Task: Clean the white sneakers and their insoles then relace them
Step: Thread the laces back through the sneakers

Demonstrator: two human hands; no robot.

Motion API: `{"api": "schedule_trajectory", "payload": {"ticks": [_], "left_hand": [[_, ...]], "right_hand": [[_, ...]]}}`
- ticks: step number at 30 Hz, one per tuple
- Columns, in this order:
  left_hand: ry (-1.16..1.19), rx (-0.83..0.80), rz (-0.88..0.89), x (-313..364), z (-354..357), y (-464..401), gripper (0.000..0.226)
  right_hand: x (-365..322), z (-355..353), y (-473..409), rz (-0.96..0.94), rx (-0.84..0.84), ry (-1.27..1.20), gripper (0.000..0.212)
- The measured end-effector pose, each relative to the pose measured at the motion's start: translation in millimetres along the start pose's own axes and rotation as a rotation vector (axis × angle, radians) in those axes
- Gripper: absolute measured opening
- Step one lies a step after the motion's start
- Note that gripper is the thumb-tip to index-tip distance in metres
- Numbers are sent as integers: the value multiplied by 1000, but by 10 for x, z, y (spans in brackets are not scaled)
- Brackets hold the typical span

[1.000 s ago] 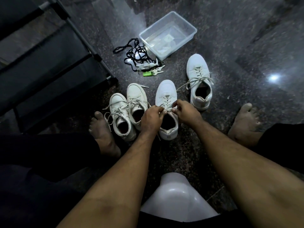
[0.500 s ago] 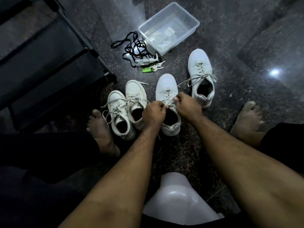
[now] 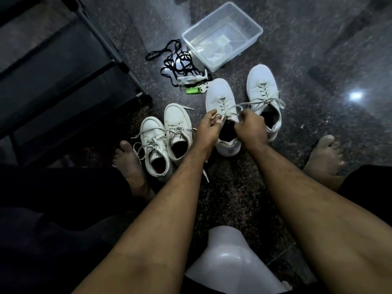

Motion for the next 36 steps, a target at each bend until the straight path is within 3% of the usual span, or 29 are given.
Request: {"api": "schedule_trajectory", "payload": {"ticks": [3,5,9,12,15,18,21,24,29,34,36], "left_hand": [[63,-104,-26,63,177,29,52],[-50,-123,18,55,162,-3,51],[-369,73,164,134,-221,-26,37],[-426,249,278,336,-610,100,31],[-539,366,322,366,-968,217,29],[-745,405,253,245,-1264,341,33],[-960,230,111,-15,-1370,413,38],[-1053,126,107,-125,-1413,390,38],[-988,201,55,-69,-1533,275,27],[-1084,341,74,170,-1474,322,16],[-1056,390,86,262,-1472,353,14]], "right_hand": [[5,-34,-32,94,56,-4,23],[-60,-36,14,106,98,47,25],[-418,98,201,-103,142,125,34],[-730,406,355,-258,-67,66,28],[-891,795,524,-296,-281,98,28],[-821,1180,700,-251,-383,236,41],[-727,1379,804,-233,-410,261,45],[-713,1363,773,-211,-383,192,50],[-711,1199,701,-240,-340,169,51],[-804,1087,685,-304,-292,223,29],[-833,1023,701,-269,-320,131,36]]}}
Point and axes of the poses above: each hand's wrist, its own y-axis away from the middle knuckle, its own z-axis out of the palm, x = y × z, the point moved 7 cm from there along -y, towards the middle knuckle, and after that the axes turned 13 degrees about z, right-handed, at the moved point
